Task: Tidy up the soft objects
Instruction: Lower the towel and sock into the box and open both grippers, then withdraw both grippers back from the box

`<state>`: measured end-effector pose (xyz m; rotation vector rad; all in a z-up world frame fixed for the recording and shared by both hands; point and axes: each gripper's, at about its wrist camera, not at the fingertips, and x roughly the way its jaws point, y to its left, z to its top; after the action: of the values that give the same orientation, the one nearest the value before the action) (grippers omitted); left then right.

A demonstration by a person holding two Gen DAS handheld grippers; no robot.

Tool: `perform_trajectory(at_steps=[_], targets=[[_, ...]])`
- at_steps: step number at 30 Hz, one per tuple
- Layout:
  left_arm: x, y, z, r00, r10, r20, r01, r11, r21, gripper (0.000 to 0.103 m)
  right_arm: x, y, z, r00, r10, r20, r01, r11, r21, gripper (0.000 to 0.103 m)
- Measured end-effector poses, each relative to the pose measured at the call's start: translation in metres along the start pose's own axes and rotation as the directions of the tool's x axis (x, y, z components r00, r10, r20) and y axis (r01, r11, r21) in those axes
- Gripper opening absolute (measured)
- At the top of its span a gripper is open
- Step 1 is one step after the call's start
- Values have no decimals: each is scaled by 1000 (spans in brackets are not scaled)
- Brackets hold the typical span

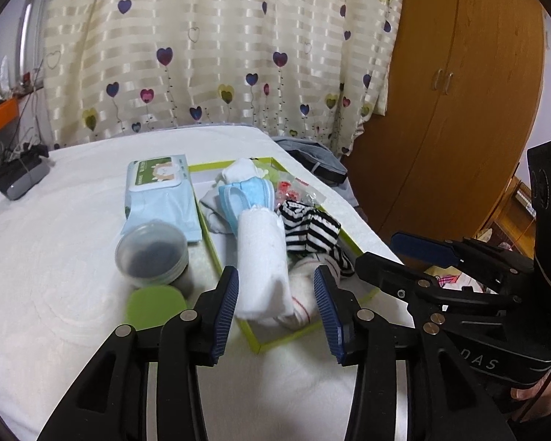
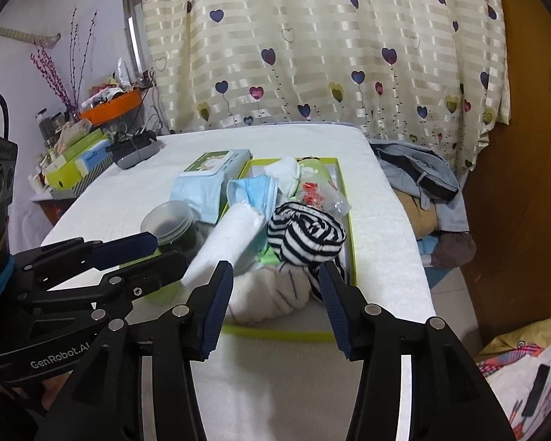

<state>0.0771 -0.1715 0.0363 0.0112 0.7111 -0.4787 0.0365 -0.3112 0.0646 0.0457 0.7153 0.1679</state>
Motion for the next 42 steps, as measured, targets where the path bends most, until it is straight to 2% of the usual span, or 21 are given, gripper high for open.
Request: perform_trajectory(at_steps=[3,18,25,42], targets=[[-8,1,-6,1000,-3,6,3,1000,-6,48,-6,4,-5,1000,0,1,0,1000,-6,50],[-36,11,-34,999,26,25,-26,1000,-16,49,-21,32,-27,1000,-11,1,11,999,-31,50],[-38,13,-41,998,54,21,-53,998,-29,53,-18,36,-36,1000,-11,-17,11,1000,-27,50],[-36,20,-51,994,105,11,-105,994,-41,53,-9,43,-42,999,0,-43,-2,999,-41,50]])
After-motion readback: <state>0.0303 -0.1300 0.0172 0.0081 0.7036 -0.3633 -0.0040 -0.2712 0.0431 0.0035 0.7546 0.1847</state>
